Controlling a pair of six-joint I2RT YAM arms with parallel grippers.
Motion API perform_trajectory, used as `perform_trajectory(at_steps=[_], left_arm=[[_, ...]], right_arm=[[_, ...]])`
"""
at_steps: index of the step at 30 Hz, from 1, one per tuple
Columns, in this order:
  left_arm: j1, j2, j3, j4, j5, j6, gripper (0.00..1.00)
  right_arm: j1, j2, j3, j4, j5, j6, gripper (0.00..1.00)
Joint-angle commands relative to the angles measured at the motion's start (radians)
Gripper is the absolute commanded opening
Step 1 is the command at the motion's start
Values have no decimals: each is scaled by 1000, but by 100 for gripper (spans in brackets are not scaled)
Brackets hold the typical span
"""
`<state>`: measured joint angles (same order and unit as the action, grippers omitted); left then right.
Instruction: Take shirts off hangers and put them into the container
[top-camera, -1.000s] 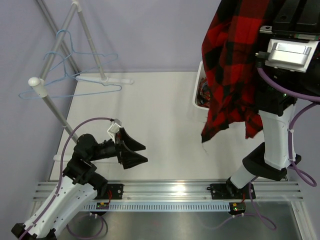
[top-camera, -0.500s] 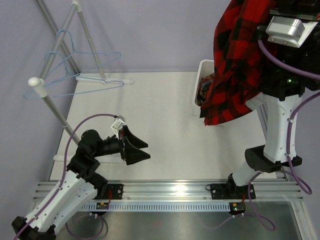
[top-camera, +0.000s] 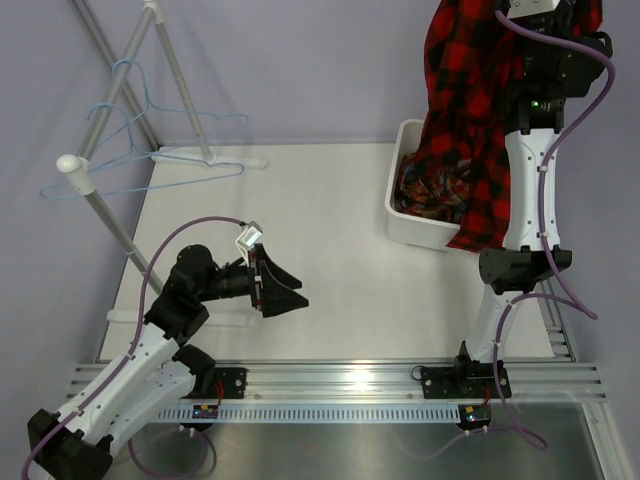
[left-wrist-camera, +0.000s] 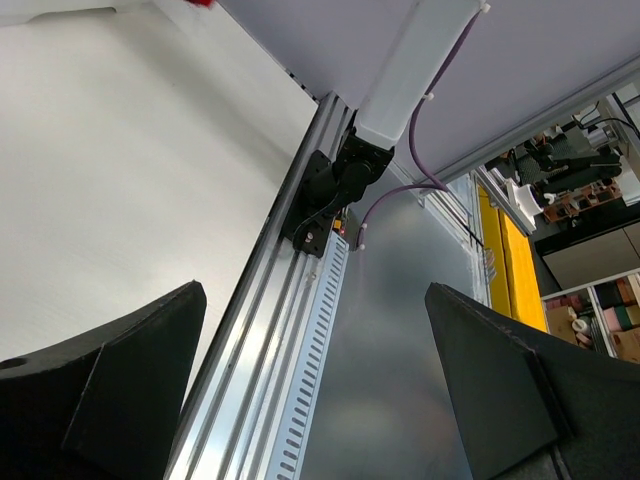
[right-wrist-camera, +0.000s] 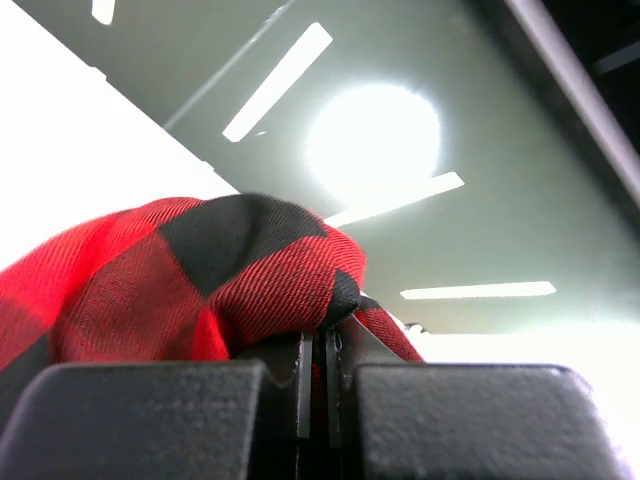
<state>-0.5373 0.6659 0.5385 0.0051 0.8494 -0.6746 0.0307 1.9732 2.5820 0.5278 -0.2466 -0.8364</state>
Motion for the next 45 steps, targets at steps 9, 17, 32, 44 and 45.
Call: perform_trajectory(at_steps=[9, 17, 32, 44, 45], left_arm=[[-3, -20, 12, 111, 28, -20, 98], [-4, -42, 9, 119, 28, -37, 98], [-12, 23, 12, 168, 42, -51, 98], [-53, -5, -20, 203, 0, -77, 98], [-55, 4, -18, 202, 0, -72, 98]], right_arm=[[3, -214, 112, 96, -30, 76, 0], [3, -258, 122, 80, -46, 105, 0], [3, -266, 178, 135, -59, 195, 0], [3, -223, 104, 133, -59, 206, 0], [2, -194, 96, 141, -54, 200, 0]])
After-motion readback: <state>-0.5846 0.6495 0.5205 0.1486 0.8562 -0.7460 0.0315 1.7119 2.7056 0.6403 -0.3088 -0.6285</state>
